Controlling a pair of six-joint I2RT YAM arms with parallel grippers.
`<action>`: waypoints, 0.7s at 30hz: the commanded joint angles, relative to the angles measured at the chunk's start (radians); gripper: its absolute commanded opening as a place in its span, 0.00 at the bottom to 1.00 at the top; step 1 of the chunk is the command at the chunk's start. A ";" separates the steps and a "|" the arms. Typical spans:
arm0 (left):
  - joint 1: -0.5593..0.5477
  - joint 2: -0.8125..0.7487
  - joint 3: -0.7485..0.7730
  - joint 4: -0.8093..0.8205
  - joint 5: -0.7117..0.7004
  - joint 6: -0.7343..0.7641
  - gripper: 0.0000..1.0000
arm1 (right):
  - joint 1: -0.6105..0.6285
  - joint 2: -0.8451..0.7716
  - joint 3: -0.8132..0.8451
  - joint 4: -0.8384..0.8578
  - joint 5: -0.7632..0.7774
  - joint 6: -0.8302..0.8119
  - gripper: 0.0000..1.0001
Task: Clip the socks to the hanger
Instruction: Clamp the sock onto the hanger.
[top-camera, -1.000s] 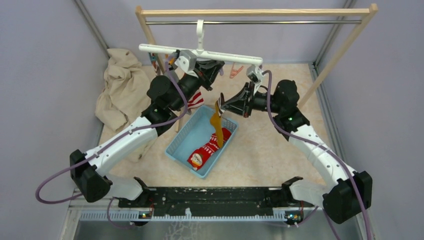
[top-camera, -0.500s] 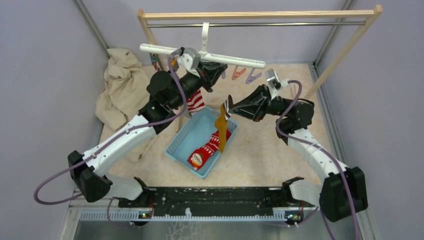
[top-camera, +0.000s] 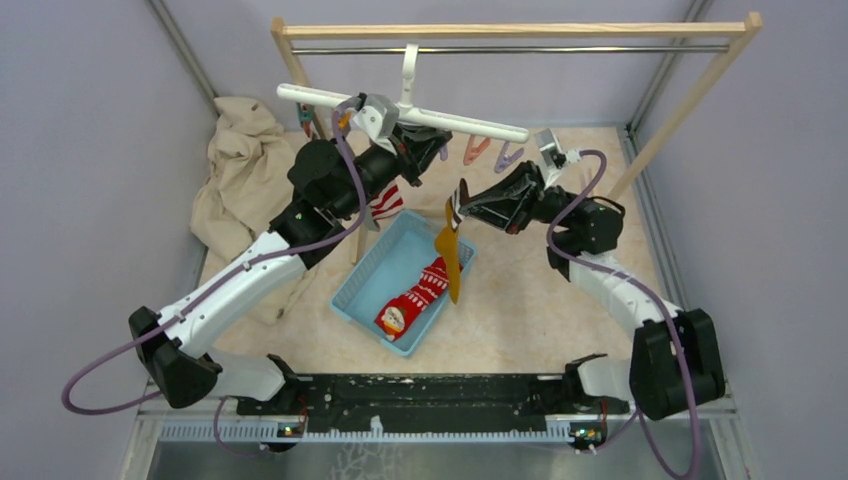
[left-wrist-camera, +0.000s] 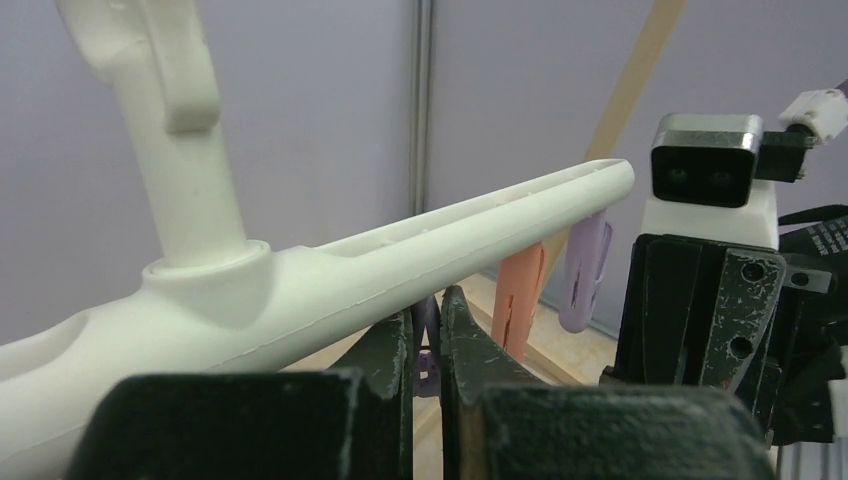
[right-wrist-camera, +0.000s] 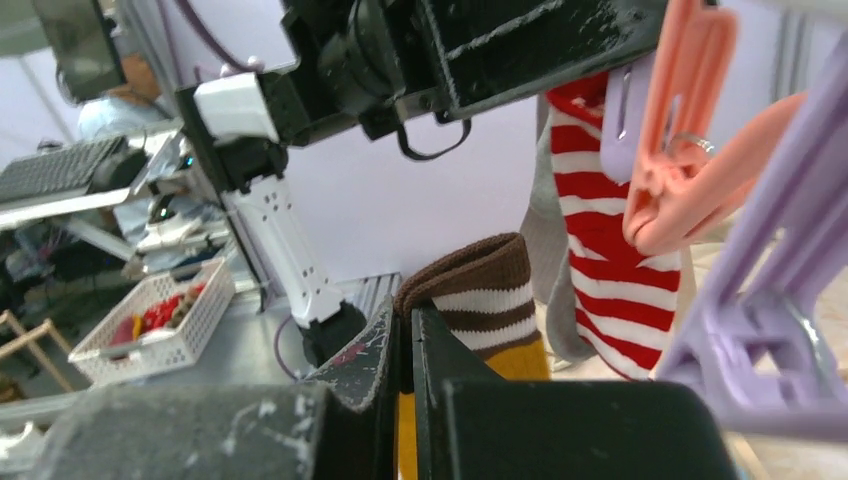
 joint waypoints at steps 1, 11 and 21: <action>-0.008 -0.010 0.009 -0.066 0.006 0.004 0.00 | 0.035 -0.194 0.043 -0.549 0.147 -0.480 0.00; -0.009 0.025 0.038 -0.057 -0.008 -0.042 0.00 | 0.230 -0.299 0.197 -1.237 0.690 -1.037 0.00; -0.008 0.034 0.034 -0.030 -0.022 -0.031 0.00 | 0.337 -0.209 0.277 -1.337 0.951 -1.126 0.00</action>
